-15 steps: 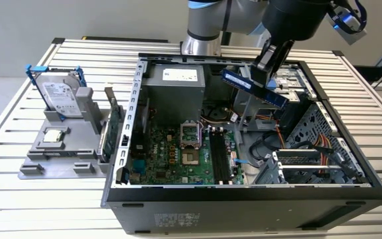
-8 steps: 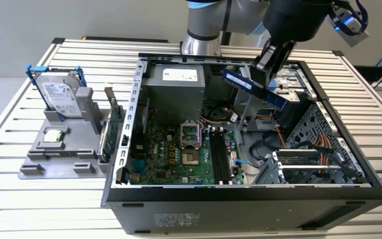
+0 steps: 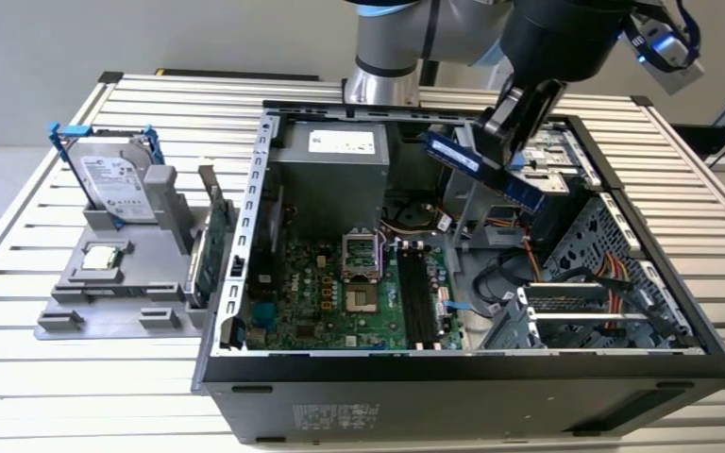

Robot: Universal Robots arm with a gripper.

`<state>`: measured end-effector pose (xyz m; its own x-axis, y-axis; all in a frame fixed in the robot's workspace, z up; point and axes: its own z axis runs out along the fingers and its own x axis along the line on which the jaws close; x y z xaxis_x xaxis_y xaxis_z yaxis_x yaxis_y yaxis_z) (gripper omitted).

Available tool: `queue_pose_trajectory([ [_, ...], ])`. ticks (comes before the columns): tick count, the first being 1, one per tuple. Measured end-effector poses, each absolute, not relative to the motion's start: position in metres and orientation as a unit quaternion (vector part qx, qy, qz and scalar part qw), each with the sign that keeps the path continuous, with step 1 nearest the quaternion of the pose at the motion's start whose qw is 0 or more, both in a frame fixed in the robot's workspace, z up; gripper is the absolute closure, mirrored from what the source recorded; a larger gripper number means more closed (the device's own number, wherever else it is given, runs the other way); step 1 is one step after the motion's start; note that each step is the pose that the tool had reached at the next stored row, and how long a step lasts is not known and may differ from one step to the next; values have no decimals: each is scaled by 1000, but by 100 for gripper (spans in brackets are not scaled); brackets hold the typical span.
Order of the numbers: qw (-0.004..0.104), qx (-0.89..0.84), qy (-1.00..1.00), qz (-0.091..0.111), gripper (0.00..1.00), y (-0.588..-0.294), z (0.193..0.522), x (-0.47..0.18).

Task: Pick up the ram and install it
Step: 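Insert the ram into the slot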

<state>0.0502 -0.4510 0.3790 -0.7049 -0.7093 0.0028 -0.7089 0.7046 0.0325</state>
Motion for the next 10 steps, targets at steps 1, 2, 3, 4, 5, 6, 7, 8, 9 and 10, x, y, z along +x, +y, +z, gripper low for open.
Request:
queue_pose_trajectory([
  [1,7,381,-924,-15,100,-451,379,50],
  [2,7,378,-926,-15,100,-452,379,50],
  [3,7,374,-927,-15,100,-452,379,50],
  [4,7,371,-929,-15,100,-453,379,50],
  [5,7,367,-930,-15,100,-453,379,50],
  [6,7,363,-931,-15,100,-454,379,50],
  [7,7,360,-933,-15,100,-454,379,50],
  [8,7,356,-934,-15,100,-455,379,50],
  [9,7,352,-936,-15,100,-455,379,50],
  [10,7,348,-937,-15,100,-456,379,50],
])
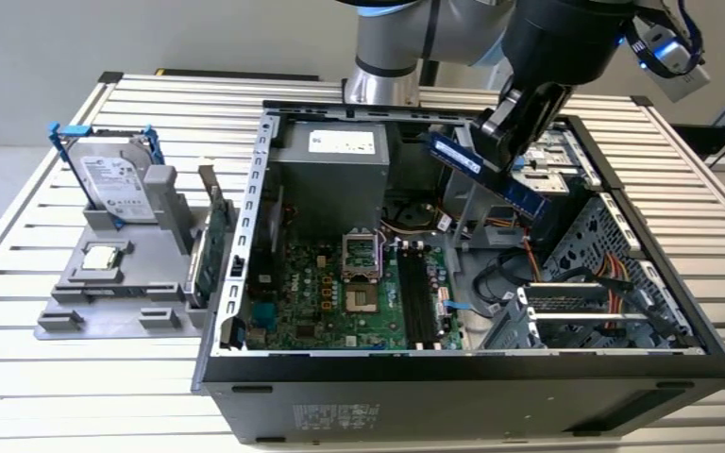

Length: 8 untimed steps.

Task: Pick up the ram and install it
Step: 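Insert the ram into the slot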

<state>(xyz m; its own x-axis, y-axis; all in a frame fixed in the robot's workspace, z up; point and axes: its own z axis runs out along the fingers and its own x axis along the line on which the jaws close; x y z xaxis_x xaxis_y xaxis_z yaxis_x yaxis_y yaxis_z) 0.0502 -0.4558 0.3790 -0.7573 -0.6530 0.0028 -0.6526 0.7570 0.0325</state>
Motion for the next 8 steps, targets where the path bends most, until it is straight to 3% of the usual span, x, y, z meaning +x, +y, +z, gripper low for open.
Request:
queue_pose_trajectory([
  [8,6,314,-949,-15,100,-459,379,50],
])
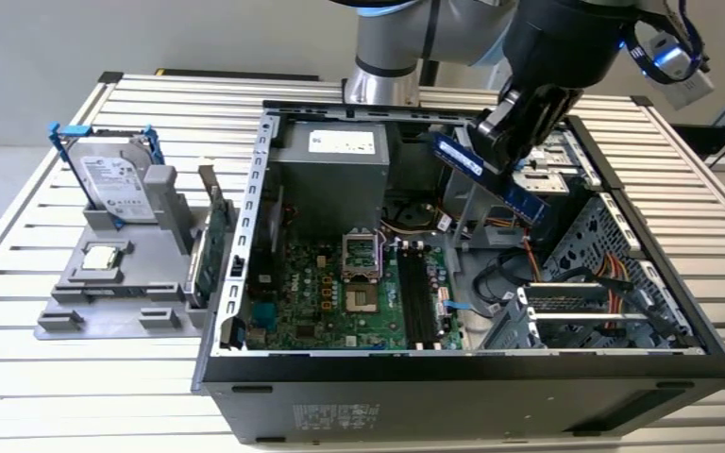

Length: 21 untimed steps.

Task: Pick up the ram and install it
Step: 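Insert the ram into the slot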

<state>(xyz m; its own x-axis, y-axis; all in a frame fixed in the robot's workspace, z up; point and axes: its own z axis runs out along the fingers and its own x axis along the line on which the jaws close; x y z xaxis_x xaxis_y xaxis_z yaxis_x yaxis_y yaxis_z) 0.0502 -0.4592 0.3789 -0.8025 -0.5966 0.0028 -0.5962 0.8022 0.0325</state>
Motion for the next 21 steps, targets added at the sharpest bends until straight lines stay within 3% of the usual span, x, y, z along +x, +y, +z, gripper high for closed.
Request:
queue_pose_trajectory([
  [21,5,209,-978,-16,100,-464,379,50],
])
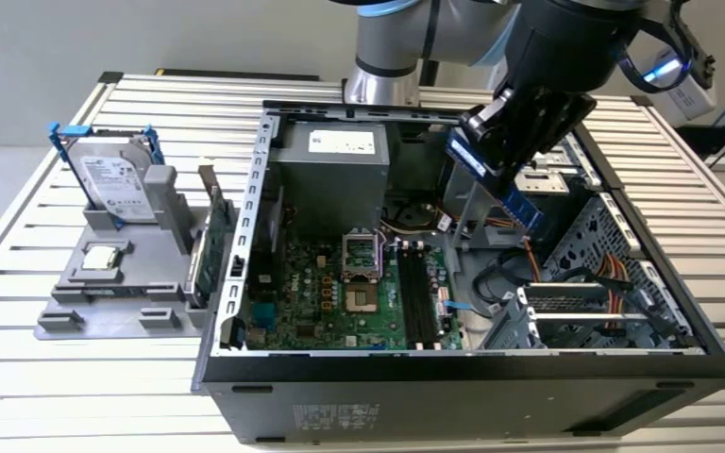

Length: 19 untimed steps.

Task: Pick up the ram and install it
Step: 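Insert the ram into the slot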

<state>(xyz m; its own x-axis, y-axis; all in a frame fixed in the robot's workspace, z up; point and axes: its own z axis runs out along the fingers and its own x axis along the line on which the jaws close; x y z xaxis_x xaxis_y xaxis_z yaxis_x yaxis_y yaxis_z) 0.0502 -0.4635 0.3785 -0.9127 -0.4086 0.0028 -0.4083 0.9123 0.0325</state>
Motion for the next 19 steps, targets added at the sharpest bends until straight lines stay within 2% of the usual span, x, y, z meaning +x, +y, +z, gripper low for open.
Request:
queue_pose_trajectory([
  [19,3,104,-994,-16,100,-465,378,50],
])
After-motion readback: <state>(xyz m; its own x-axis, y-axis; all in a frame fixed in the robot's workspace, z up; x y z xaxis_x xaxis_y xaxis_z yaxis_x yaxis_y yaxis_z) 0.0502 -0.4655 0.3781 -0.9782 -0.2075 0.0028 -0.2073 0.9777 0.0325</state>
